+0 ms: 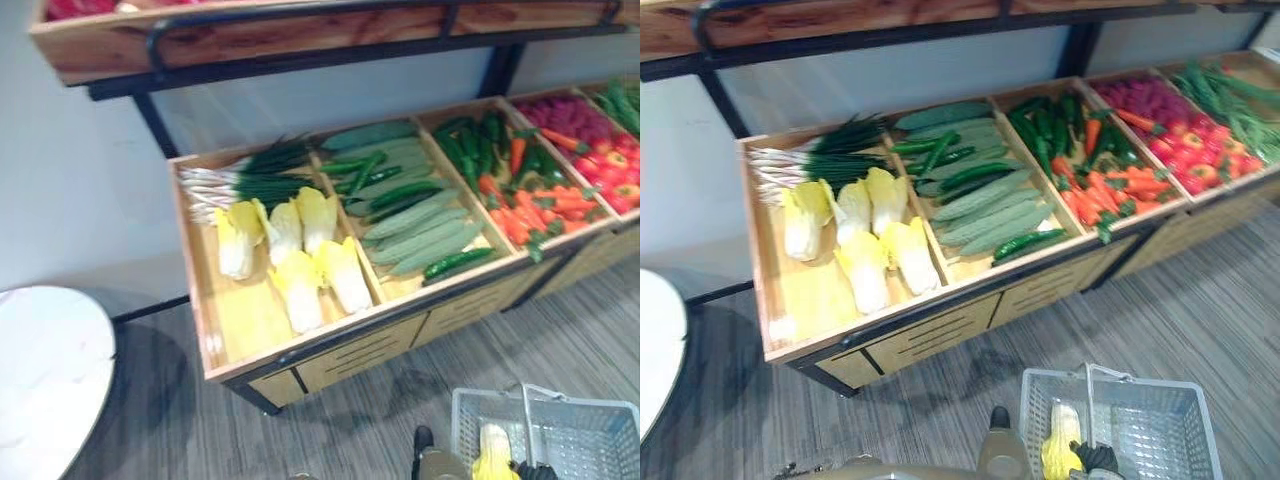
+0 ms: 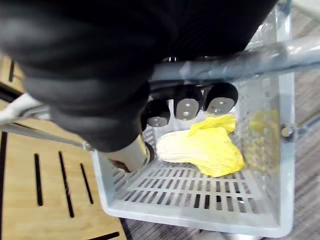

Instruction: Pick vegetable in the basket

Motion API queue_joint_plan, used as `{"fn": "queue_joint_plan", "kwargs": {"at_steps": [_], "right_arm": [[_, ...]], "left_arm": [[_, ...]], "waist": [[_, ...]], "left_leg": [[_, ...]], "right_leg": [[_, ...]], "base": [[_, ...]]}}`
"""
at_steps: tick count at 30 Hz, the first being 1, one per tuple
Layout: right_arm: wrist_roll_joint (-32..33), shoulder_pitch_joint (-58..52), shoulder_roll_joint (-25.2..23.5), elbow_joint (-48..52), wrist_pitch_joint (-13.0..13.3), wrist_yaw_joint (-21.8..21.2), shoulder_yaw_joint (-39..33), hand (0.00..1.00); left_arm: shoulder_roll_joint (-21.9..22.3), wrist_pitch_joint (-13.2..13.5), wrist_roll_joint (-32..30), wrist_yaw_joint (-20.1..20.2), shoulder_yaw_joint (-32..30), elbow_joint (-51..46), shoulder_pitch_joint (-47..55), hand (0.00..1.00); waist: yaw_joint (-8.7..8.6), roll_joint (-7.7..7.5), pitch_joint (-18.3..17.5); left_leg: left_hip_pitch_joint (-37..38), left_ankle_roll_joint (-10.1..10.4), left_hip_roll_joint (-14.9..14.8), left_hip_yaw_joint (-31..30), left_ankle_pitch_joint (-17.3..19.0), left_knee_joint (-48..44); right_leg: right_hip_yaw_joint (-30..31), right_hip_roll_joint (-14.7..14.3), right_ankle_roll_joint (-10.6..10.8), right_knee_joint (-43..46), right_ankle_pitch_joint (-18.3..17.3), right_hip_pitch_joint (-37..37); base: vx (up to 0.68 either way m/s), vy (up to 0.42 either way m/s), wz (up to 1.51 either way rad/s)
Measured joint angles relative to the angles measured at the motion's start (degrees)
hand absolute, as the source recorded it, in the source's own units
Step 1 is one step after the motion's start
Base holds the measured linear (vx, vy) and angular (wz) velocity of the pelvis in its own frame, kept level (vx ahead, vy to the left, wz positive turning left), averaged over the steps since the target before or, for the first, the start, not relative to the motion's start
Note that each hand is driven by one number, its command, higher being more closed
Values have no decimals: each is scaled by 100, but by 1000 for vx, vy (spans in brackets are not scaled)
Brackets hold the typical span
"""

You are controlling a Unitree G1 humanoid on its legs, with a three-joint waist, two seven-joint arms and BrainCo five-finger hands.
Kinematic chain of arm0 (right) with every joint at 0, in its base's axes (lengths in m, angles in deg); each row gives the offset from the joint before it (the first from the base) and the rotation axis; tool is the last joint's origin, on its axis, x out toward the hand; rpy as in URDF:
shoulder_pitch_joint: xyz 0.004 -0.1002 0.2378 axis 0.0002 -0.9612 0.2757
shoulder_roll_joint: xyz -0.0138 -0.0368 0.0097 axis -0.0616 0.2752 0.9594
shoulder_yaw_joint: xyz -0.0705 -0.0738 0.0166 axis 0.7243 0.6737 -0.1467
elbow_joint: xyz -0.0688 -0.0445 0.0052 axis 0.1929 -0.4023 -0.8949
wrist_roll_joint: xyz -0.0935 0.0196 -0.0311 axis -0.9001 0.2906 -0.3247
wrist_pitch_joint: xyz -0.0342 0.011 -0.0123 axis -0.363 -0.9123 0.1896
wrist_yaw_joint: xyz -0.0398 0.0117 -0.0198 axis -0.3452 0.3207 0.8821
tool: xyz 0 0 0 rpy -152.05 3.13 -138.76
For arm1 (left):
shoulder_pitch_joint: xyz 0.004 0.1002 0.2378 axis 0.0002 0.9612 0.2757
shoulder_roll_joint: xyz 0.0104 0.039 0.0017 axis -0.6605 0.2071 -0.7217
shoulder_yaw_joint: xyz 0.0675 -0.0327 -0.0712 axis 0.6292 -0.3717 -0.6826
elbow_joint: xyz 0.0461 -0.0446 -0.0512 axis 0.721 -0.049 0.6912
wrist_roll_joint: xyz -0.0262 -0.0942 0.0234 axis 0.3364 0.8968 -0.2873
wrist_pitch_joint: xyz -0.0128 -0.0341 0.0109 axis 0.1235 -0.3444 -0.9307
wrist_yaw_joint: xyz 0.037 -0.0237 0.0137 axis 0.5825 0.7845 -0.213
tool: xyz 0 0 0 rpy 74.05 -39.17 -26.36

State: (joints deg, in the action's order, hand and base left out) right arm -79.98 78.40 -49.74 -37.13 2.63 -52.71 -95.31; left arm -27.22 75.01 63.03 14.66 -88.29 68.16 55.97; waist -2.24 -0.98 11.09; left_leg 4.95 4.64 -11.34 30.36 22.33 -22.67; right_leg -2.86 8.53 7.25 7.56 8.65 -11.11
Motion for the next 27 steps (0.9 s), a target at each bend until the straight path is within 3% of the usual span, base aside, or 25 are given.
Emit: {"fn": "queue_joint_plan", "kwargs": {"at_steps": [1, 2, 3, 5, 6, 7, 8, 10, 11, 12, 13, 14, 17, 19, 24, 26, 27], "right_arm": [[-17, -40, -73, 2, 39, -1, 0, 100], [-28, 6, -91, 28, 80, -11, -2, 100], [-44, 10, -116, 41, 97, -65, -13, 100], [-44, -22, -145, -6, 99, -61, -53, 100], [-44, -12, -181, 21, 109, -61, 15, 100], [-49, 95, -128, -23, 191, -61, 122, 100], [-81, 151, -36, -12, 185, -75, 98, 100], [-236, 149, -34, -66, 159, -15, 7, 100], [-278, 177, -67, -124, 158, -46, -58, 100], [-295, 210, -77, -123, 159, -82, -41, 100], [-349, 268, -93, -110, 160, -114, 2, 100], [-510, 321, -81, -87, 191, -141, 139, 100], [-511, 335, -54, -93, 234, -235, 483, 100], [-509, 302, -32, -126, 202, -223, 575, 100], [-489, 124, -13, -147, 209, -243, 731, 100], [-472, 107, -11, -147, 208, -238, 736, 100], [-450, 107, 1, -134, 209, -234, 740, 100]], "left_arm": [[-34, -58, -82, 42, -7, -39, -21, 0], [-34, -75, -142, 43, -15, -47, -32, 0], [-63, -157, -196, 35, -4, -140, -95, 0], [-105, -218, -195, 31, -8, -219, -80, 0], [-138, -285, -196, 38, -43, -230, -100, 0], [-123, -315, -199, 46, -100, -144, -188, 0], [-19, -273, -202, 57, -114, -160, -193, 0], [-102, -315, -212, 54, -2, -159, -185, 0], [-102, -308, -210, 62, -5, -168, -182, 0], [-115, -308, -199, 70, -7, -164, -166, 0], [-136, -309, -192, 78, -7, -163, -146, 0], [-131, -311, -187, 84, -5, -157, -148, 0], [-31, -295, -188, 107, 167, -138, -188, 0], [53, -300, -182, 96, 213, -110, -244, 0], [67, -302, -198, 78, 230, -120, -281, 0], [67, -307, -216, 76, 231, -116, -257, 0], [101, -307, -220, 75, 229, -113, -196, 0]], "waist": [[-42, 11, -13], [-57, 102, 2], [-186, 117, 19], [-205, 100, 7], [-179, -38, 22], [-70, -34, -36], [-16, 199, 10], [-92, 103, -59], [-47, 44, -93], [-7, 23, -106], [38, 21, -108], [70, 19, -127], [59, -29, -203], [35, -15, -199], [-87, 21, -278], [-76, 50, -260], [-70, 90, -235]], "left_leg": [[-50, -104, -52, 299, -73, 111], [-107, -159, -130, 486, -132, 169], [-134, -191, -195, 724, -334, 422], [-61, -180, -202, 971, -410, 409], [-215, -308, -188, 1050, -481, 64], [-606, -705, -71, 746, -502, 473], [-564, -533, -221, 967, -1127, 985], [-495, -523, -159, 1495, -1078, 923], [-497, -525, -233, 1820, -1077, 827], [-493, -524, -282, 1999, -1077, 778], [-486, -523, -383, 2244, -1076, 706], [-390, -452, -449, 2680, -1116, 683], [-237, -285, -696, 3255, -1126, 582], [-62, -233, -775, 3464, -1248, 559], [26, -148, -1042, 3383, -1369, 318], [4, -154, -1307, 3002, -1375, -192], [-85, -228, -1447, 2387, -1418, -664]], "right_leg": [[-37, -112, -164, -488, 620, -43], [-228, -113, -311, -391, 516, -117], [-1250, -34, -821, 1126, -601, -446], [-1671, -40, -969, 1509, -768, -450], [-1930, -76, -1351, 1403, -454, -492], [-1476, -323, -945, 107, 274, -211], [-1906, -287, -1114, 988, -499, -210], [-2352, 373, -1036, 2637, -1578, -119], [-2652, 640, -1029, 2730, -1607, 179], [-2778, 700, -975, 2579, -1626, 298], [-2903, 652, -853, 2315, -1645, 359], [-3132, 313, -757, 1557, -1614, 469], [-3195, -226, -631, -46, -1724, 936], [-3180, -338, -645, -196, -1556, 1046], [-3070, -669, -815, -561, -1380, 1300], [-2872, -761, -856, -606, -1357, 1390], [-2630, -788, -882, -581, -1368, 1460]], "base": [[-148, 89, -89], [-131, 59, -95], [-22, 8, -70], [13, 30, -84], [-127, 29, -142], [-221, 44, -173], [-192, 15, -153], [-34, -21, -120], [-18, -80, -126], [-51, -140, -137], [-79, -180, -171], [-82, -181, -163], [-80, -250, -120], [-71, -159, -64], [-73, -88, -14], [-74, -28, -47], [-64, -7, -94]]}}
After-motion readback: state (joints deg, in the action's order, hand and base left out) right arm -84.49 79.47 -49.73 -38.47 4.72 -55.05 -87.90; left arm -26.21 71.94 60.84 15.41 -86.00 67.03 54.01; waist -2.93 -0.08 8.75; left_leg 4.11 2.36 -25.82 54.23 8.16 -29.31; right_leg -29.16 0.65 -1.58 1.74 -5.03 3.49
